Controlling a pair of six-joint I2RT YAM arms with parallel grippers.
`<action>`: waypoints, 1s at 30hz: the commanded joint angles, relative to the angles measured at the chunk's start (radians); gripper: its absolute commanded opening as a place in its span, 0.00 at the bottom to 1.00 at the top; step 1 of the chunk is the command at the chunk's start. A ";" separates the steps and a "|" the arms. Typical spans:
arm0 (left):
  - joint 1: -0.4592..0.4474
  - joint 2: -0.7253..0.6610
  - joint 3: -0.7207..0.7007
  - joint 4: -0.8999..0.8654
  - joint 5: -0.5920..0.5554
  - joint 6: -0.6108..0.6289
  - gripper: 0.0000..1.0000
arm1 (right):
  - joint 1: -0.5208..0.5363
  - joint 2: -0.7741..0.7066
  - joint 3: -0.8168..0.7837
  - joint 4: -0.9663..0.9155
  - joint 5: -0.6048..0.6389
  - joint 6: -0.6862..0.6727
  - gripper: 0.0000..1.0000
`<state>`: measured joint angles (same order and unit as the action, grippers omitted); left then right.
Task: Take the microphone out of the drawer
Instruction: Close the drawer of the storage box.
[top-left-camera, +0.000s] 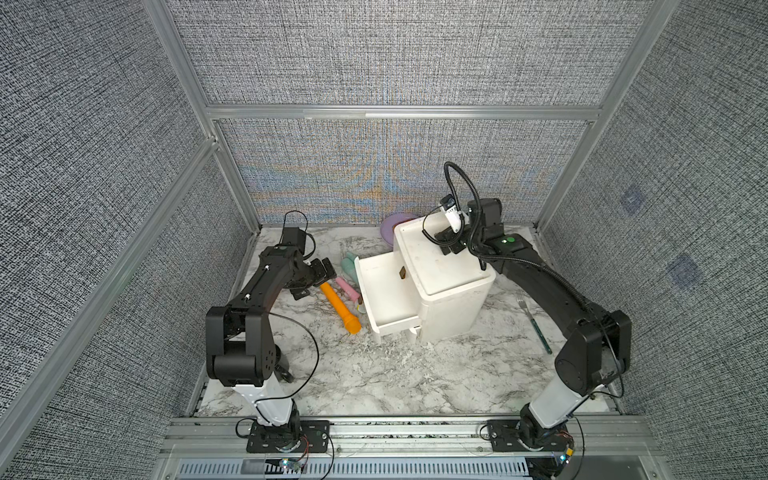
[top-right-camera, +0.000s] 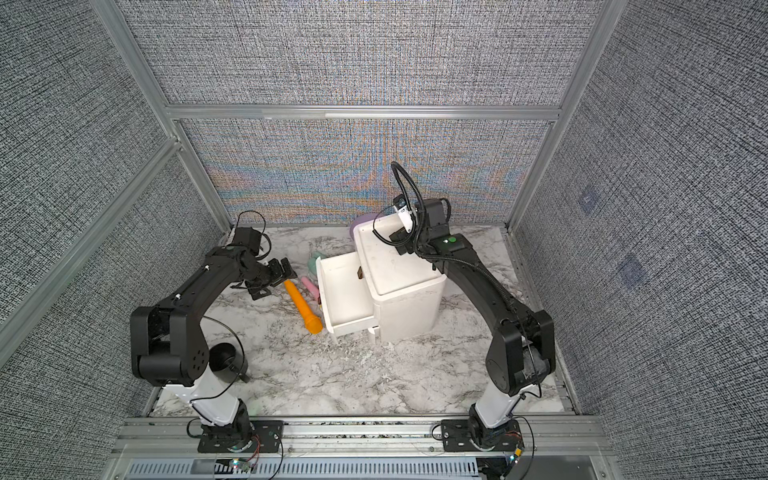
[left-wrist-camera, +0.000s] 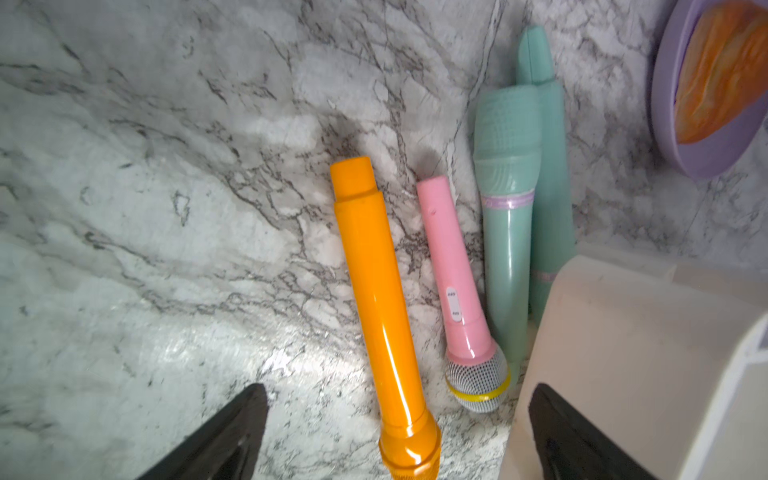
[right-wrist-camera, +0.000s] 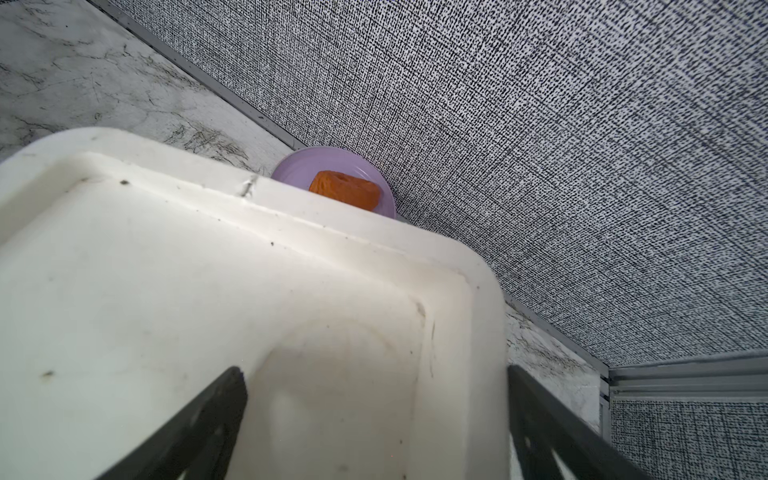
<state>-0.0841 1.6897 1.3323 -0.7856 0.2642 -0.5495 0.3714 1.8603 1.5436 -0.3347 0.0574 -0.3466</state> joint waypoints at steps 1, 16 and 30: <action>-0.014 -0.050 -0.030 -0.059 0.010 0.061 1.00 | 0.001 0.043 -0.033 -0.320 -0.054 0.010 0.98; -0.180 -0.085 -0.115 0.003 0.068 0.046 1.00 | 0.019 0.061 -0.035 -0.336 -0.065 0.011 0.98; -0.319 -0.024 -0.084 0.109 0.112 -0.028 1.00 | 0.040 0.081 -0.040 -0.343 -0.059 0.009 0.98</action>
<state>-0.3920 1.6531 1.2354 -0.7391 0.3305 -0.5533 0.3962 1.8938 1.5394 -0.2546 0.1131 -0.3279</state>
